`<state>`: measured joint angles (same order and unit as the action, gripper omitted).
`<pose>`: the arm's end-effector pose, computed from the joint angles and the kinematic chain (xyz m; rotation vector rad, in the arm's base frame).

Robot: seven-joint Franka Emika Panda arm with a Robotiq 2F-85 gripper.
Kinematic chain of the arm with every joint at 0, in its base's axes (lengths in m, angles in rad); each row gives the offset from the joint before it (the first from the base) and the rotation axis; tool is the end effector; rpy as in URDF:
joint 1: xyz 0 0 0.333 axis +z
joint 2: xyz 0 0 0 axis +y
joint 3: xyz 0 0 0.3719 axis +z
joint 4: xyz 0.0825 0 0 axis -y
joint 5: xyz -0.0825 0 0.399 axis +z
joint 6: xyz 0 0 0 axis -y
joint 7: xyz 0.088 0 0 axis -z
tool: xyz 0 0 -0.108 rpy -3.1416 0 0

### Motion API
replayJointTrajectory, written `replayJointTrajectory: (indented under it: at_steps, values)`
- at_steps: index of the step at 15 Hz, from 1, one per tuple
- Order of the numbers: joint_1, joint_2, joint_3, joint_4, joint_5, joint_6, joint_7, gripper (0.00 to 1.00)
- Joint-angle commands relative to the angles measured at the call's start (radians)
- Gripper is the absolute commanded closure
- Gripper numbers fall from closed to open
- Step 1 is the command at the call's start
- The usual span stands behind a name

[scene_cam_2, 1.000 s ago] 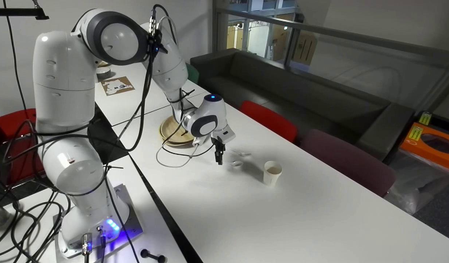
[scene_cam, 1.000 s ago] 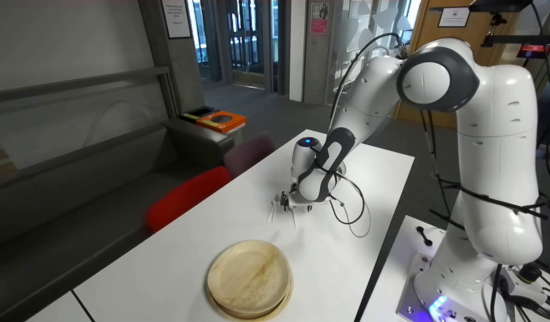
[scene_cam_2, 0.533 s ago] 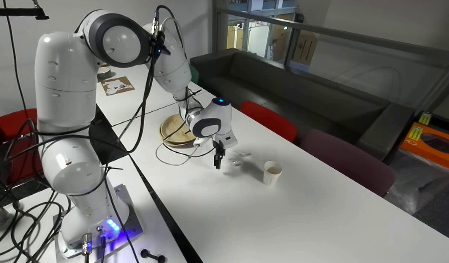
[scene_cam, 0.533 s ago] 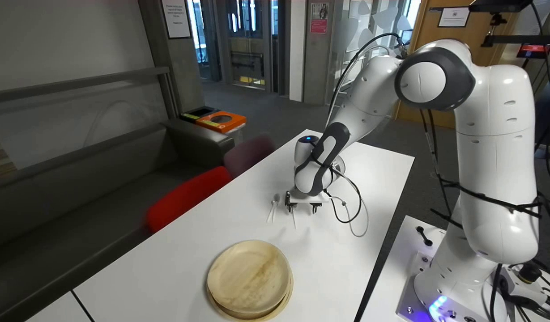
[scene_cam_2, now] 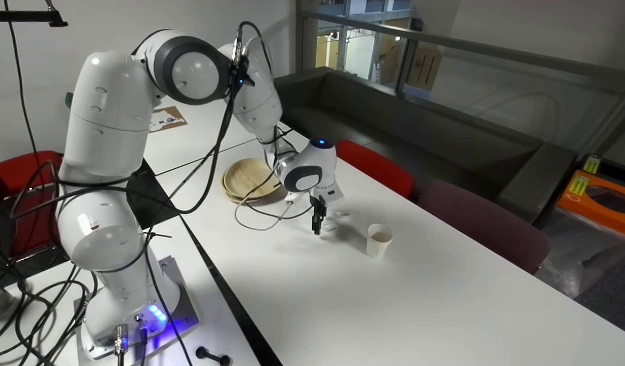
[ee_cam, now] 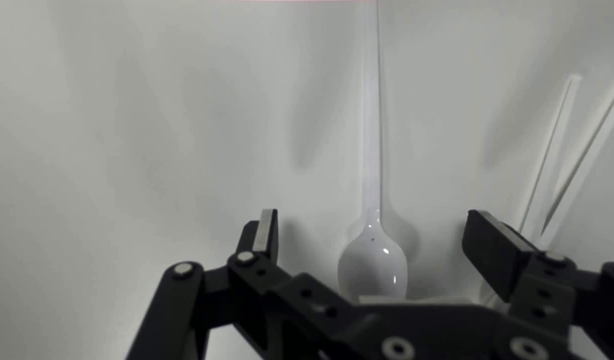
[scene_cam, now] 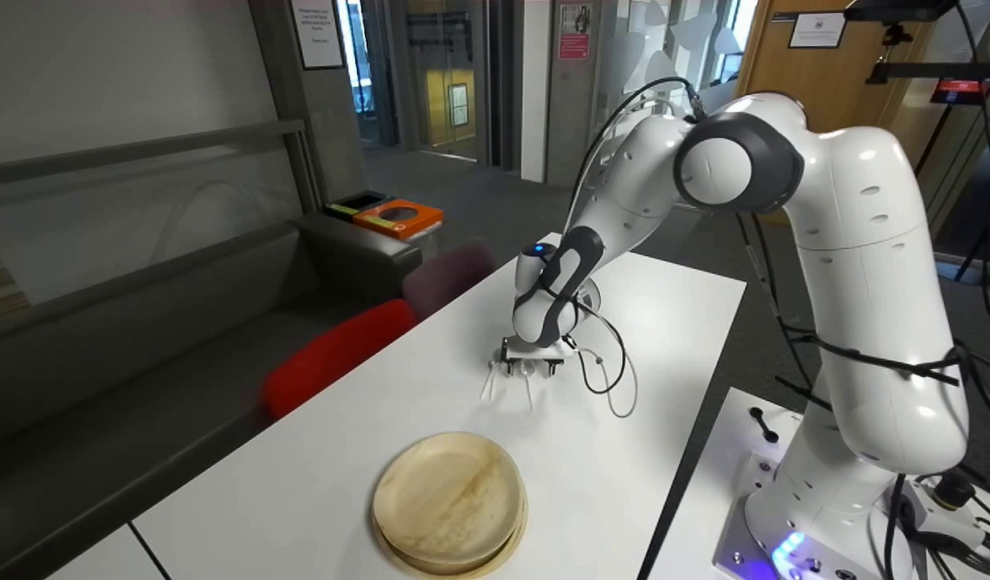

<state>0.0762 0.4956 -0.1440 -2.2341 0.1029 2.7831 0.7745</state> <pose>0.5774 -0.0438 0.1882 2.8092 -1.3892 0.1055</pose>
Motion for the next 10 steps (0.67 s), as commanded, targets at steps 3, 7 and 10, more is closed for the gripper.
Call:
replayJointTrajectory:
  at_steps: [3, 7, 10]
  values:
    - [-0.013, 0.066, 0.009, 0.090, 0.026, -0.086, -0.036, 0.00]
    - [-0.017, 0.074, 0.009, 0.116, 0.027, -0.126, -0.036, 0.00]
    - [-0.018, 0.072, 0.009, 0.126, 0.025, -0.148, -0.035, 0.08]
